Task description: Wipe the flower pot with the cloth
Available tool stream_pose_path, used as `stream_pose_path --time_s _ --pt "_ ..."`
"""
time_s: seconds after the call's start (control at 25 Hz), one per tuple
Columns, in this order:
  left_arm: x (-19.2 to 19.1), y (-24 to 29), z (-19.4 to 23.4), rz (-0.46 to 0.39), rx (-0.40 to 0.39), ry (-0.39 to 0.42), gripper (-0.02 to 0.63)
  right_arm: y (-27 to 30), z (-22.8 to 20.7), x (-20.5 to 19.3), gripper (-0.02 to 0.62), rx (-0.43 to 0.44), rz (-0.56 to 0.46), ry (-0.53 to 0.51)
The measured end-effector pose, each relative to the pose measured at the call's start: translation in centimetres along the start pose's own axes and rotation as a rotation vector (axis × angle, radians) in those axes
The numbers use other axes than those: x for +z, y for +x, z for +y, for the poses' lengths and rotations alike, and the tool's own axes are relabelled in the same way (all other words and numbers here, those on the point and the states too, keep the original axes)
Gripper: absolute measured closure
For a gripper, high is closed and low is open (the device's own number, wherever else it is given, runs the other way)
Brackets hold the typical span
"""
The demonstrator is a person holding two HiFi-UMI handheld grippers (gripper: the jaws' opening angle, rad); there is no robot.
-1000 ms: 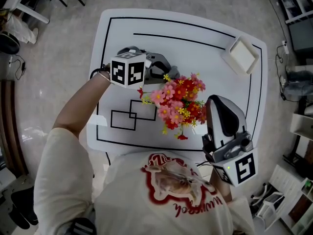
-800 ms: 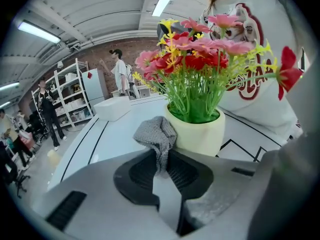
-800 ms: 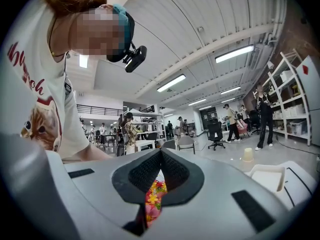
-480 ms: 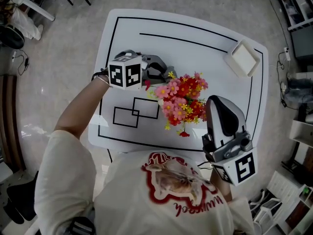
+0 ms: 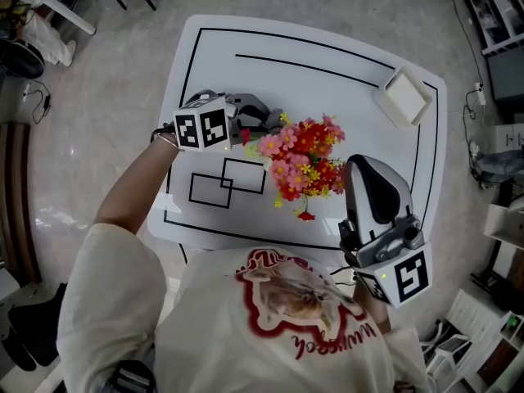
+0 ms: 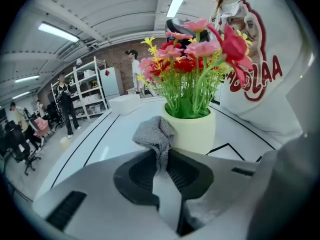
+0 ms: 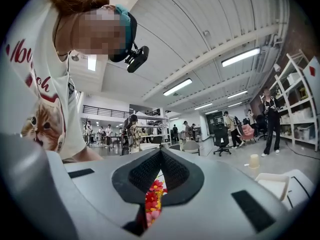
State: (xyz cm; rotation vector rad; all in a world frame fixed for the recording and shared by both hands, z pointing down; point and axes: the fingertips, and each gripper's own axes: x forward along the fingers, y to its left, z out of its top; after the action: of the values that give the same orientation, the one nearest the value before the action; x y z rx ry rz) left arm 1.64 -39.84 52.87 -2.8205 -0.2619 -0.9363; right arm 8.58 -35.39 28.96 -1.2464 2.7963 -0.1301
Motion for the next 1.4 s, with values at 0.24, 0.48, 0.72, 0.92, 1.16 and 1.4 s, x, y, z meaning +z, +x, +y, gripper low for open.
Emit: stream_pose_path --time_s 0.24,0.48,0.72,0.92,1.16,1.4 --pt "0.0 -0.6 -0.7 0.008 0.030 -0.018 0.563 -0.8 0.1 0.0 0.598 -0.007 -0.004 -0.007" --pt "-0.2 -1.2 -1.5 0.008 0.054 -0.041 0.563 -0.7 0.9 0.7 0.598 0.009 -0.028 0.010" --pt "0.1 -1.8 -1.8 0.012 0.102 -0.066 0.563 -0.7 1.6 1.5 0.598 0.021 -0.047 0.016" --pt "-0.1 -1.4 -2.2 0.016 0.152 -0.087 0.563 -1.8 1.5 0.9 0.598 0.018 -0.025 -0.004" --pt "-0.2 -1.9 -3.2 0.014 0.196 -0.128 0.563 -2.3 2.1 1.9 0.598 0.028 -0.055 -0.034" --pt "0.1 -2.1 -4.1 0.013 0.253 -0.165 0.563 -3.0 3.0 2.1 0.598 0.043 -0.061 0.002"
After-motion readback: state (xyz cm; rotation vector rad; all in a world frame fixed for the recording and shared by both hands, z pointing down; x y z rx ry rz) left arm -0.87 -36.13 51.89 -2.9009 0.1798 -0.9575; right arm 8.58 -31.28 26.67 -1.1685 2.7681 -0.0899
